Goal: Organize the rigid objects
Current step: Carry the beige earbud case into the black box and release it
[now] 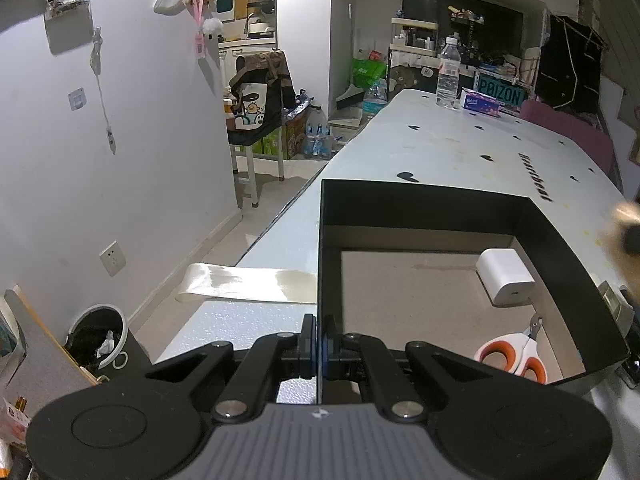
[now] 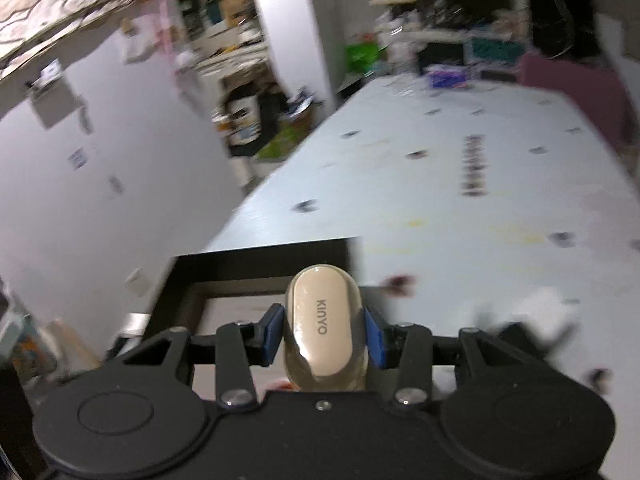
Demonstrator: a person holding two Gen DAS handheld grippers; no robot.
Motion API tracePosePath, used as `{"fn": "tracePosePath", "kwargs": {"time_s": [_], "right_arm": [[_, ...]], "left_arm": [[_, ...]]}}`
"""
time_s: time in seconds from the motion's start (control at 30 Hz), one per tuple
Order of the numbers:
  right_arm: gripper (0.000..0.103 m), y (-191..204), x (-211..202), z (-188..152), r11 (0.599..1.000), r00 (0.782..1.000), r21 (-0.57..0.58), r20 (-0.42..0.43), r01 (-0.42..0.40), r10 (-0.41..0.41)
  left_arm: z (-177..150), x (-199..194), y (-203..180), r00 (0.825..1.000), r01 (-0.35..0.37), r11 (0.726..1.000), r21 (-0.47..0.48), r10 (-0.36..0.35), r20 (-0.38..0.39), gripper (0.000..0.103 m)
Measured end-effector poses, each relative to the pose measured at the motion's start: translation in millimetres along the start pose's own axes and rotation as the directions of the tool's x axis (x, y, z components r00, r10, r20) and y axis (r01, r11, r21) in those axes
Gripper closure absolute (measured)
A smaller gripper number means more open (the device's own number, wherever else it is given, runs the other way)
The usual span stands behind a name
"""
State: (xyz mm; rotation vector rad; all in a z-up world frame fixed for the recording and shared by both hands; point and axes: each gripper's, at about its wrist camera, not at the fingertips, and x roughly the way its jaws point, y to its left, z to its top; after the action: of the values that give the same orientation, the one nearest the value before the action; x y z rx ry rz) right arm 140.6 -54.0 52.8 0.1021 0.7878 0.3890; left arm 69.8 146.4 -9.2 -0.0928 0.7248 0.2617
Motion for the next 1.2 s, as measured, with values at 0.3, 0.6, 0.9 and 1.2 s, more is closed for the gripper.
{"fn": "tracePosePath", "kwargs": {"time_s": [0.3, 0.6, 0.9, 1.2], "right_arm": [[0.059, 67, 90, 15, 0.998, 0.985, -0.024, -0.164, -0.056, 0.052], [0.054, 66, 123, 13, 0.971, 0.949, 0.151, -0.229, -0.185, 0.217], [0.065, 56, 102, 11, 0.964, 0.931, 0.126, -0.256, -0.233, 0.258], [0.075, 57, 106, -2, 0.963, 0.914, 0.106, -0.303, -0.249, 0.270]], "left_arm": [[-3, 0, 0, 1.000, 0.004, 1.000, -0.002, -0.004, 0.010, 0.100], [-5, 0, 3, 1.000, 0.014, 1.000, -0.003, -0.014, 0.021, 0.100], [-6, -1, 5, 1.000, 0.020, 1.000, -0.009, -0.020, 0.020, 0.100], [-6, -2, 6, 1.000, 0.021, 1.000, -0.010, -0.021, 0.019, 0.100]]}}
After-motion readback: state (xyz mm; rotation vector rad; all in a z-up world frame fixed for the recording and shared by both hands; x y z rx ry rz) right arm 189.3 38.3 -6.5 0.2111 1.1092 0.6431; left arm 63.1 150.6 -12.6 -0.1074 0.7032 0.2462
